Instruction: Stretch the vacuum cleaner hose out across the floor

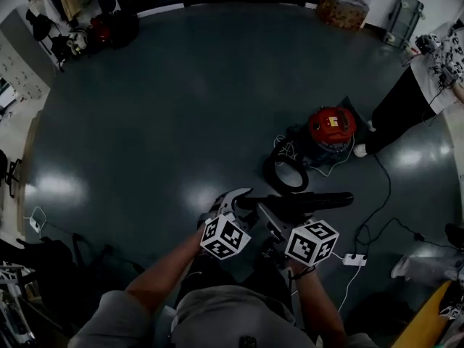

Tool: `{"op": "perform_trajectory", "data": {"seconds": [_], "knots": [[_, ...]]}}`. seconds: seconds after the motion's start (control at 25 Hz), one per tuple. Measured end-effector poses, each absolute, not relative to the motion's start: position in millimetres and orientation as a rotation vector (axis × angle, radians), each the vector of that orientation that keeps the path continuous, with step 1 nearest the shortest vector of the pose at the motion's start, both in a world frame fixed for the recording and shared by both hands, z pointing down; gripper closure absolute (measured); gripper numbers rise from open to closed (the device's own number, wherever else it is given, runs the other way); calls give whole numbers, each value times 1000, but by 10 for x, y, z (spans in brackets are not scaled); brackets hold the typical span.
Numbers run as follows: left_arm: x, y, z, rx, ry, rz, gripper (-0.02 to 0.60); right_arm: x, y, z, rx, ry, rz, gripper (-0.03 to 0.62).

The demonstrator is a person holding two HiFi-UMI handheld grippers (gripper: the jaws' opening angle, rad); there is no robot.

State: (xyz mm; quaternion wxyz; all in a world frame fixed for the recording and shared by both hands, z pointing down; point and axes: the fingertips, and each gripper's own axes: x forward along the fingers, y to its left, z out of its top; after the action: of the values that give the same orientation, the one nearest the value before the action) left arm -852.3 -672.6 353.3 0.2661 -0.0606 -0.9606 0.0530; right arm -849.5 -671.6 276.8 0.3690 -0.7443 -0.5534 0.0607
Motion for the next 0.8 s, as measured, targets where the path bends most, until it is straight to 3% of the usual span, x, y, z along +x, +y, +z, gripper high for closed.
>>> {"op": "perform_trajectory", "data": {"seconds": [0.16,0.28,0.8], "knots": [[-8111,-6652,3160,-89,-2669,202,335,-7921,-6651,2481,-1899,-1470,140,418],[-7878,-6655,2945,-40,-2696,336,448,-7657,-6601,2333,-1893,-1499,104,418],[-7501,-5822,2437,-368,-2681,354,454,-7586,-6624,2133,-2086,-1353,-60,397]]}}
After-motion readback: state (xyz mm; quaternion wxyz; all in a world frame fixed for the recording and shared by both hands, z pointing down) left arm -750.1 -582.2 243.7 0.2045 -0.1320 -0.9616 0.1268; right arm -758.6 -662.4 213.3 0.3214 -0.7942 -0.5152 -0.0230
